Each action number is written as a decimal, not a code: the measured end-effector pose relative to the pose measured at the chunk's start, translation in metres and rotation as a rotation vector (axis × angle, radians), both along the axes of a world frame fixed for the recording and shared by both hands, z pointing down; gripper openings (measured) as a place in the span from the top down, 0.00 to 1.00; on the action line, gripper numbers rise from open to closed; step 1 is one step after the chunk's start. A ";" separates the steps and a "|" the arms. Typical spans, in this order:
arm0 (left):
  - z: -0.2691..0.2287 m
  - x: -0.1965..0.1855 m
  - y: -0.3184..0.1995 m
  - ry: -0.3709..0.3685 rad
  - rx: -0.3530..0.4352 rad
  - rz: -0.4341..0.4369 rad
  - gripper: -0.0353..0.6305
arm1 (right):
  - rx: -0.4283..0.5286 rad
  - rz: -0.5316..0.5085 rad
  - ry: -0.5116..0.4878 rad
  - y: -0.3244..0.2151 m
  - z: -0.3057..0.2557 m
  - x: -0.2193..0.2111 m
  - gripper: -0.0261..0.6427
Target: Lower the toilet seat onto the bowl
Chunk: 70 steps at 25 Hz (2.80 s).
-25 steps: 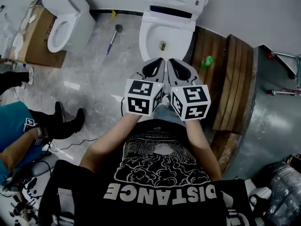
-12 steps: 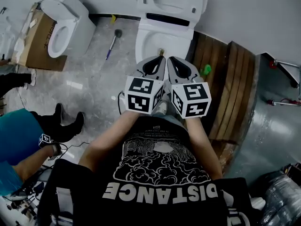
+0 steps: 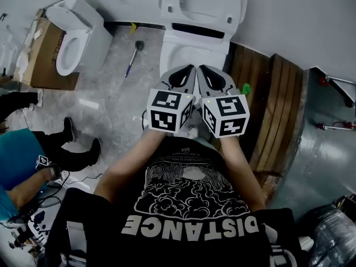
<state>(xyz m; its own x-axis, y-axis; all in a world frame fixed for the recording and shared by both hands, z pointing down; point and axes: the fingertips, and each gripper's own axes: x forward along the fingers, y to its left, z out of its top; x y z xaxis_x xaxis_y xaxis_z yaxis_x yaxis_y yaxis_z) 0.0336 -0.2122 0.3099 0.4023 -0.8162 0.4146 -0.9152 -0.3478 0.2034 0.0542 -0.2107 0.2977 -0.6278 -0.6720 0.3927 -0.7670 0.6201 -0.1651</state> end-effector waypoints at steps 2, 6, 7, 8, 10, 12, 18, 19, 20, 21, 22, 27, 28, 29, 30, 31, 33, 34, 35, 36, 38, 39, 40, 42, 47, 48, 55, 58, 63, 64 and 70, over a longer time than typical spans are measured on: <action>0.001 -0.004 -0.015 0.005 -0.005 0.007 0.93 | -0.004 0.004 0.000 -0.014 0.001 -0.005 0.93; 0.007 -0.015 -0.048 0.017 -0.023 0.033 0.93 | -0.011 0.022 0.006 -0.048 0.004 -0.017 0.93; 0.009 -0.019 -0.057 0.019 -0.026 0.042 0.93 | -0.011 0.028 0.008 -0.057 0.005 -0.021 0.93; 0.009 -0.024 -0.067 0.020 -0.027 0.051 0.93 | -0.011 0.035 0.009 -0.067 0.005 -0.025 0.93; 0.010 -0.033 -0.086 0.018 -0.026 0.073 0.93 | -0.011 0.051 0.011 -0.086 0.005 -0.034 0.93; 0.008 -0.044 -0.105 0.016 -0.022 0.097 0.93 | -0.011 0.067 0.017 -0.105 0.004 -0.045 0.93; 0.000 -0.072 -0.166 -0.002 -0.017 0.190 0.93 | -0.014 0.098 0.049 -0.162 -0.003 -0.074 0.93; -0.001 -0.076 -0.176 -0.004 -0.016 0.207 0.93 | -0.014 0.101 0.060 -0.172 -0.004 -0.078 0.93; -0.002 -0.079 -0.186 -0.005 -0.017 0.225 0.93 | -0.013 0.104 0.072 -0.182 -0.005 -0.081 0.93; -0.003 -0.083 -0.196 -0.005 -0.018 0.245 0.93 | -0.011 0.105 0.081 -0.191 -0.006 -0.084 0.93; -0.004 -0.086 -0.206 -0.006 -0.016 0.264 0.93 | -0.008 0.106 0.091 -0.200 -0.008 -0.086 0.93; -0.017 -0.098 -0.260 -0.032 0.027 0.341 0.93 | 0.015 0.126 0.158 -0.245 -0.016 -0.089 0.93; -0.021 -0.099 -0.271 -0.044 0.041 0.349 0.93 | 0.019 0.129 0.175 -0.254 -0.017 -0.087 0.93; -0.025 -0.100 -0.281 -0.058 0.056 0.355 0.93 | 0.025 0.131 0.196 -0.263 -0.018 -0.084 0.93; -0.028 -0.101 -0.291 -0.072 0.070 0.361 0.93 | 0.033 0.130 0.220 -0.271 -0.019 -0.082 0.93; -0.032 -0.101 -0.300 -0.085 0.081 0.368 0.93 | 0.042 0.127 0.247 -0.278 -0.020 -0.080 0.93; -0.036 -0.100 -0.318 -0.105 0.095 0.379 0.92 | 0.062 0.118 0.297 -0.292 -0.024 -0.076 0.93; -0.038 -0.100 -0.326 -0.114 0.099 0.382 0.92 | 0.070 0.112 0.319 -0.298 -0.025 -0.074 0.92; -0.039 -0.099 -0.335 -0.124 0.102 0.384 0.92 | 0.076 0.107 0.338 -0.304 -0.026 -0.071 0.92; -0.040 -0.098 -0.343 -0.136 0.107 0.386 0.92 | 0.082 0.104 0.354 -0.311 -0.027 -0.068 0.92; -0.044 -0.094 -0.359 -0.161 0.117 0.388 0.87 | 0.092 0.102 0.382 -0.326 -0.029 -0.058 0.92; -0.045 -0.091 -0.366 -0.175 0.122 0.387 0.85 | 0.098 0.100 0.394 -0.333 -0.031 -0.052 0.91; -0.047 -0.087 -0.372 -0.190 0.126 0.384 0.83 | 0.105 0.096 0.407 -0.339 -0.032 -0.046 0.90; -0.047 -0.080 -0.384 -0.225 0.134 0.374 0.81 | 0.116 0.081 0.430 -0.350 -0.033 -0.033 0.85; -0.043 -0.071 -0.416 -0.315 0.128 0.332 0.74 | 0.119 0.058 0.455 -0.382 -0.032 -0.004 0.81; -0.042 -0.071 -0.423 -0.331 0.123 0.327 0.74 | 0.115 0.058 0.461 -0.390 -0.031 0.001 0.79; -0.037 -0.059 -0.441 -0.419 0.100 0.298 0.66 | 0.095 0.040 0.498 -0.424 -0.023 0.029 0.67; -0.035 -0.061 -0.452 -0.449 0.093 0.287 0.62 | 0.094 0.008 0.519 -0.439 -0.022 0.028 0.64; -0.026 -0.063 -0.465 -0.479 0.053 0.316 0.54 | 0.069 -0.037 0.576 -0.457 -0.014 0.020 0.61; -0.023 -0.061 -0.466 -0.489 0.046 0.326 0.53 | 0.067 -0.041 0.583 -0.458 -0.013 0.019 0.61; -0.010 -0.055 -0.468 -0.565 0.023 0.354 0.53 | 0.045 -0.054 0.590 -0.462 -0.007 0.020 0.61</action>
<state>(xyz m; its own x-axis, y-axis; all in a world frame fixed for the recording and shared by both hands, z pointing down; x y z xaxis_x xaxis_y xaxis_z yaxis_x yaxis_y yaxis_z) -0.0214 -0.6804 0.3000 0.3733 -0.6863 0.6242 -0.7089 -0.6451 -0.2853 0.0745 -0.6730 0.2911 -0.3453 -0.6695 0.6577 -0.6885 0.6570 0.3072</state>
